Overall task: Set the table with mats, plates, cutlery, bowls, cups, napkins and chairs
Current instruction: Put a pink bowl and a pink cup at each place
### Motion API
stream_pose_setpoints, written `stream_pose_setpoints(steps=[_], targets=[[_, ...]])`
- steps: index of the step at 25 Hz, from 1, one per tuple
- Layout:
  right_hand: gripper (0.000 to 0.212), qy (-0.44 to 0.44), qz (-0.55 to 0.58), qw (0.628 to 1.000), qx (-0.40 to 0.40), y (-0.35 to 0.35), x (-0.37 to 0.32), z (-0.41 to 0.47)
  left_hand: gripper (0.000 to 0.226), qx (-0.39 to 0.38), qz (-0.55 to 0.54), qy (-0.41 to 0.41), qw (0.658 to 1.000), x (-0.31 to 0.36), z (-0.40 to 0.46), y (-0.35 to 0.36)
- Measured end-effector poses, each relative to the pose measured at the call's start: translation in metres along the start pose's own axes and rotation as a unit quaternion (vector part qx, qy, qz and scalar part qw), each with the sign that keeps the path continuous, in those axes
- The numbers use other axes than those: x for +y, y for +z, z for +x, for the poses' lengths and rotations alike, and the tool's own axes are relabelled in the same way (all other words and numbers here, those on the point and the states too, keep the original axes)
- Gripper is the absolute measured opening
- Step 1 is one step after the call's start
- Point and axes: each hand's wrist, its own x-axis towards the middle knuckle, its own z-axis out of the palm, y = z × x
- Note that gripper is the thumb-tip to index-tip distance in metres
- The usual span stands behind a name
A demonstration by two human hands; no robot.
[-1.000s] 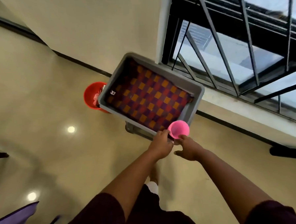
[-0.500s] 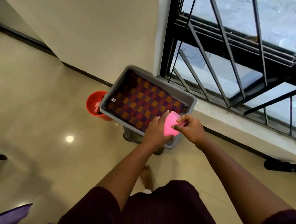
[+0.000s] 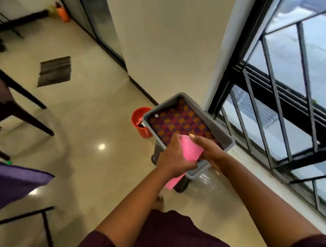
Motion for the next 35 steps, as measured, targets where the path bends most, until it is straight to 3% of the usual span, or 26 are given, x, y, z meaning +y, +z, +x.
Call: stream_pose_setpoints(steps=[4,8,13,16,19,23,27,31,35], targets=[[0.057,-0.046,0.024,0.997,-0.057,0.037,0.0,-0.002,0.08,0.068,-0.041,-0.09,0.993,-0.009,-0.041,-0.014],[0.038,-0.052,0.026,0.985,-0.161,0.096,0.009,-0.008,0.079,0.161,-0.05,-0.168,0.971,-0.031,-0.099,-0.026],[0.071,-0.04,-0.039,0.955,-0.292,0.153,0.045,-0.023,0.081,0.221,-0.07,-0.277,0.933,-0.054,-0.173,-0.02],[0.079,-0.027,-0.049,0.937,-0.344,0.191,0.054,-0.044,0.074,0.255,-0.191,-0.337,0.886,-0.069,-0.218,-0.022],[0.077,0.025,0.025,0.924,-0.381,0.227,0.045,-0.045,0.063,0.285,-0.376,-0.337,0.815,-0.083,-0.26,-0.025],[0.066,0.033,-0.133,0.857,-0.497,0.285,0.021,-0.051,0.073,0.331,-0.38,-0.326,0.8,-0.112,-0.303,-0.027],[0.087,0.039,-0.323,0.804,-0.498,0.354,0.019,-0.071,0.071,0.365,-0.298,-0.312,0.825,-0.148,-0.345,-0.049],[0.071,0.025,-0.422,0.743,-0.519,0.434,0.029,-0.107,0.073,0.371,-0.268,-0.311,0.833,-0.199,-0.411,-0.072],[0.067,-0.034,-0.41,0.759,-0.504,0.532,0.045,-0.135,0.07,0.383,-0.388,-0.329,0.772,-0.253,-0.481,-0.086]])
